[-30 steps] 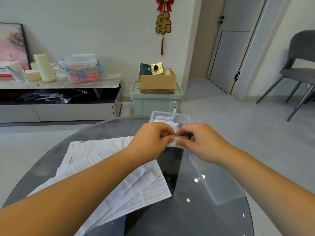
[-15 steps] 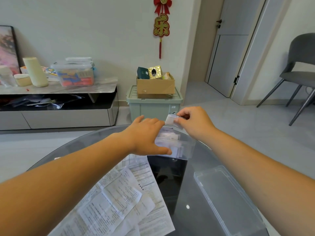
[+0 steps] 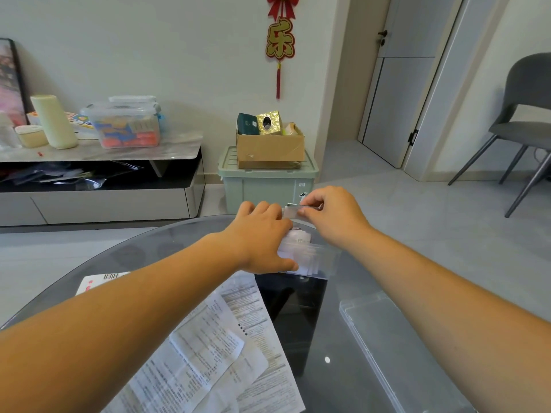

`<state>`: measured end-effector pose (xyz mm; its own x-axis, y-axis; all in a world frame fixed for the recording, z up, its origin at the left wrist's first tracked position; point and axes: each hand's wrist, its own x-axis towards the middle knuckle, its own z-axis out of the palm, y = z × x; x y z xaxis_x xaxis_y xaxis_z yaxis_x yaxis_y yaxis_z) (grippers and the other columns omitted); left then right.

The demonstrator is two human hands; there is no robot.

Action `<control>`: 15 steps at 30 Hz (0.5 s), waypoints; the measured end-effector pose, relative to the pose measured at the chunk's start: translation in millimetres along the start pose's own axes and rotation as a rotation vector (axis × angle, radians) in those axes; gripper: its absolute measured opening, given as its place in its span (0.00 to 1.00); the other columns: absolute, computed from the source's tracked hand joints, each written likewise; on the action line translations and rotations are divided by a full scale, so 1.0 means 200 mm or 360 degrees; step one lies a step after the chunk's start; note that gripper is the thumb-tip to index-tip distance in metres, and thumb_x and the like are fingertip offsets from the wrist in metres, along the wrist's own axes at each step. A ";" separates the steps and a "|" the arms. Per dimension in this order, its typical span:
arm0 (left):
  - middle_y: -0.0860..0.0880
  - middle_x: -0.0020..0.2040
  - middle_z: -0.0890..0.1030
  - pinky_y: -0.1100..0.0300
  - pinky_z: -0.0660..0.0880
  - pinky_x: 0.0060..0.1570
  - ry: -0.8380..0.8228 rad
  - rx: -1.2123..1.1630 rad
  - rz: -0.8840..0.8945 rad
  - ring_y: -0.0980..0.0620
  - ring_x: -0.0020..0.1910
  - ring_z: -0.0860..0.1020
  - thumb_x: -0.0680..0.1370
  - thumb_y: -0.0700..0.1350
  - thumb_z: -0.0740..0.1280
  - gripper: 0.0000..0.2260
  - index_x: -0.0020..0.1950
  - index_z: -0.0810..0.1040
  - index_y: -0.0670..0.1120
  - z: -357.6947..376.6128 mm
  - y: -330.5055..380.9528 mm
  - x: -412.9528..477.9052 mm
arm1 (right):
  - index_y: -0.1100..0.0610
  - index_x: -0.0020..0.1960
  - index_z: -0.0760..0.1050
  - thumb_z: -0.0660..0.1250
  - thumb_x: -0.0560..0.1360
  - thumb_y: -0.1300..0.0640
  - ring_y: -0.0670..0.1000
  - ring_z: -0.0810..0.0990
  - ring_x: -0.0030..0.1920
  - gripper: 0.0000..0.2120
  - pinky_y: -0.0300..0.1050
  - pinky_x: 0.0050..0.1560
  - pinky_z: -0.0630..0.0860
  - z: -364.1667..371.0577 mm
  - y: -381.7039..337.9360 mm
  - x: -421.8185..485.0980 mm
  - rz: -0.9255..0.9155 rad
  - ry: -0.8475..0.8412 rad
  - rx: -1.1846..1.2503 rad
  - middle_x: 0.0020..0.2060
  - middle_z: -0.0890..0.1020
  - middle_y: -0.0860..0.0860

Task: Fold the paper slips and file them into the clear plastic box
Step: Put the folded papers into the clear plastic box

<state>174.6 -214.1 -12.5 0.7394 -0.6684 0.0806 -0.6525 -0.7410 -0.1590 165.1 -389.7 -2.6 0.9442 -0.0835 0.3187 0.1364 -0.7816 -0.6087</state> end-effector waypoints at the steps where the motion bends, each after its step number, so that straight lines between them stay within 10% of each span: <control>1: 0.51 0.60 0.69 0.49 0.59 0.67 0.0015 -0.0010 -0.0006 0.49 0.61 0.66 0.74 0.72 0.61 0.31 0.68 0.71 0.54 0.01 0.00 0.00 | 0.51 0.44 0.84 0.72 0.77 0.57 0.42 0.76 0.39 0.04 0.39 0.39 0.71 0.01 0.00 0.00 0.0000 -0.0017 -0.0020 0.37 0.81 0.43; 15: 0.51 0.68 0.71 0.44 0.51 0.76 -0.0039 -0.0045 0.0142 0.51 0.65 0.71 0.76 0.64 0.67 0.29 0.70 0.68 0.50 -0.01 0.00 0.00 | 0.47 0.41 0.82 0.71 0.77 0.55 0.48 0.79 0.41 0.06 0.42 0.39 0.74 0.04 -0.02 0.00 0.0026 -0.0025 -0.0174 0.38 0.82 0.45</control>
<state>174.8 -213.6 -10.8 0.6818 -0.7303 0.0430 -0.7201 -0.6803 -0.1368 167.8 -382.2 -5.9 0.9507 -0.0876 0.2974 0.0883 -0.8430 -0.5306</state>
